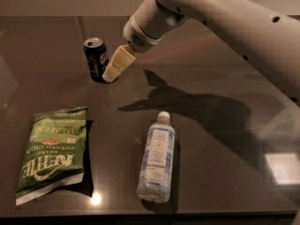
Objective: Move pepsi can near blue plastic bottle
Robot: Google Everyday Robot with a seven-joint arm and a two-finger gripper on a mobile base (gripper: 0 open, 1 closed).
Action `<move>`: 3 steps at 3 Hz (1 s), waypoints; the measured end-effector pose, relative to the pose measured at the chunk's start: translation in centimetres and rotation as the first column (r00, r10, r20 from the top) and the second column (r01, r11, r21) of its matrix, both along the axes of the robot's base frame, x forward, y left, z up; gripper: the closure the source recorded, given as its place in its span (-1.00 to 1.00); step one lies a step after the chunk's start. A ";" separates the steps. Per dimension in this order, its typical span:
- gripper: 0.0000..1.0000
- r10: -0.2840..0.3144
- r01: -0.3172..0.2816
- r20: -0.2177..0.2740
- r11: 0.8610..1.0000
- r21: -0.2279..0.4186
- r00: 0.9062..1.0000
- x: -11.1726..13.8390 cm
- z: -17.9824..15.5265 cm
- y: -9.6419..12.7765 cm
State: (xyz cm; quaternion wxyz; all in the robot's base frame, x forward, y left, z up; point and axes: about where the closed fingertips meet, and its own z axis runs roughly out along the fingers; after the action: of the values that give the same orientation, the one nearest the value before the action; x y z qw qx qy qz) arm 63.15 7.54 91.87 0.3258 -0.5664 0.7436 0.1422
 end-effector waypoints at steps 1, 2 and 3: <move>-1.00 -0.015 0.015 -0.004 1.000 0.015 1.000 1.6 -0.5 2.2; -1.00 -0.022 0.022 -0.003 1.000 0.019 1.000 3.1 -0.9 4.0; -1.00 -0.036 0.036 0.003 0.999 0.020 0.999 4.7 -0.8 5.3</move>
Offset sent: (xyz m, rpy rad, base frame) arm 0.0507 0.0595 -0.0101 0.0256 -0.0035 -0.0364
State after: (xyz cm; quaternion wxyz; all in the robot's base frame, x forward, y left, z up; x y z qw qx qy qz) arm 67.81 12.80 91.05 0.3352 -0.5498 0.7516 0.1427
